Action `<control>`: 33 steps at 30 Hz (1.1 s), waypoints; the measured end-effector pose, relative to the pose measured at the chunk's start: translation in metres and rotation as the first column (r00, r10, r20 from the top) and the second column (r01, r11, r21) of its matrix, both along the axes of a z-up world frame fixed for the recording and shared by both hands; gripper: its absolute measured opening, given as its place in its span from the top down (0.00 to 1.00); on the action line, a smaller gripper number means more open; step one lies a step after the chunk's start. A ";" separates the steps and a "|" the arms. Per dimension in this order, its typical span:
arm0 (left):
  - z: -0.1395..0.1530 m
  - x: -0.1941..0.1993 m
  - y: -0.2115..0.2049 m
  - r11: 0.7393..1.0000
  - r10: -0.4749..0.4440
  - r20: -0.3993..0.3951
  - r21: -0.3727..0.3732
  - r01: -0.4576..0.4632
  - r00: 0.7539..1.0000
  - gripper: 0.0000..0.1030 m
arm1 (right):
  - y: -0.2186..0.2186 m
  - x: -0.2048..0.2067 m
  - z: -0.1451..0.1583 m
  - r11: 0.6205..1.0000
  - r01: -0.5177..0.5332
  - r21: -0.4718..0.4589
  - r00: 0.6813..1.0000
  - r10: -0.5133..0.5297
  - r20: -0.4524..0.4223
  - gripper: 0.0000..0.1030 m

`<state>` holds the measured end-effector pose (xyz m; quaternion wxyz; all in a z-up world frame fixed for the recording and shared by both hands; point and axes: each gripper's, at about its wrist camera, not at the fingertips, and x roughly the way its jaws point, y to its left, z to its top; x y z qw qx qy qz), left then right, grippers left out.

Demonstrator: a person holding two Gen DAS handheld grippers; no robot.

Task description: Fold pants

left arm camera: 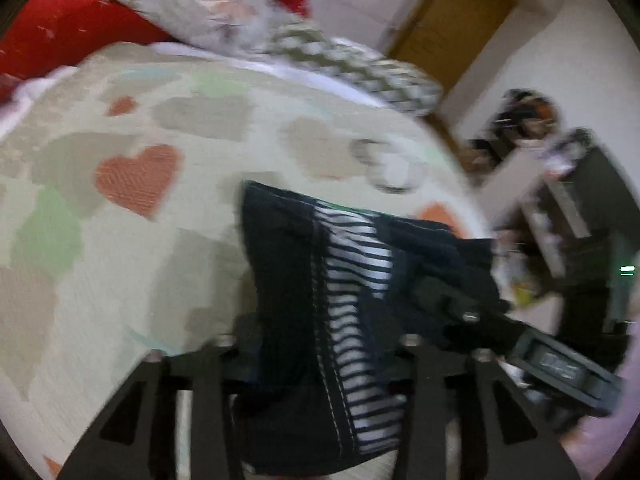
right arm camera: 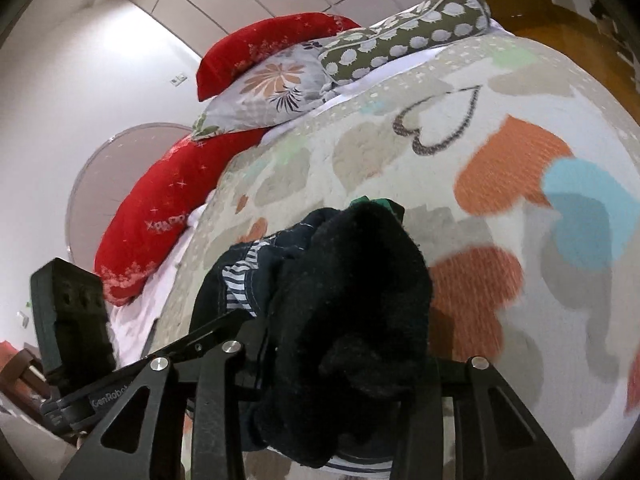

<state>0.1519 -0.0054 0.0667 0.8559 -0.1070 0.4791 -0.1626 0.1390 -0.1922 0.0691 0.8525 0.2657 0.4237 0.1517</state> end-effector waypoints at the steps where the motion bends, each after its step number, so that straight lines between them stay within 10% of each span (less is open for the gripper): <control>1: -0.012 0.010 0.003 0.997 0.039 -0.025 0.061 -0.037 0.999 0.49 | 0.001 0.010 -0.007 1.000 0.007 -0.020 1.000 -0.008 -0.020 0.48; 6: -0.023 0.008 0.039 0.994 0.090 -0.107 -0.057 -0.096 0.990 0.45 | -0.008 0.026 -0.036 0.997 0.040 -0.072 0.994 -0.047 -0.099 0.38; 10: 0.002 -0.020 0.053 0.984 0.162 -0.008 -0.075 -0.162 0.987 0.43 | -0.017 -0.003 0.010 0.986 0.109 -0.123 0.993 -0.101 0.066 0.38; 17: -0.041 -0.026 0.018 0.994 0.108 -0.057 0.020 -0.107 0.993 0.40 | 0.011 -0.002 0.006 0.998 0.033 -0.052 0.998 -0.031 0.049 0.49; 20: -0.023 -0.035 0.014 0.994 0.087 -0.005 0.062 -0.087 0.996 0.40 | 0.006 0.011 -0.024 0.997 0.058 -0.048 0.998 -0.060 -0.036 0.54; 25: 0.019 -0.080 0.022 0.987 0.106 0.133 0.105 -0.121 0.985 0.35 | -0.011 -0.034 0.012 0.992 0.112 -0.065 0.993 -0.108 0.056 0.47; 33: 0.070 -0.176 0.016 0.939 0.210 0.420 0.165 -0.302 0.883 0.06 | -0.007 -0.143 0.012 0.937 0.231 -0.261 0.970 -0.203 0.132 0.37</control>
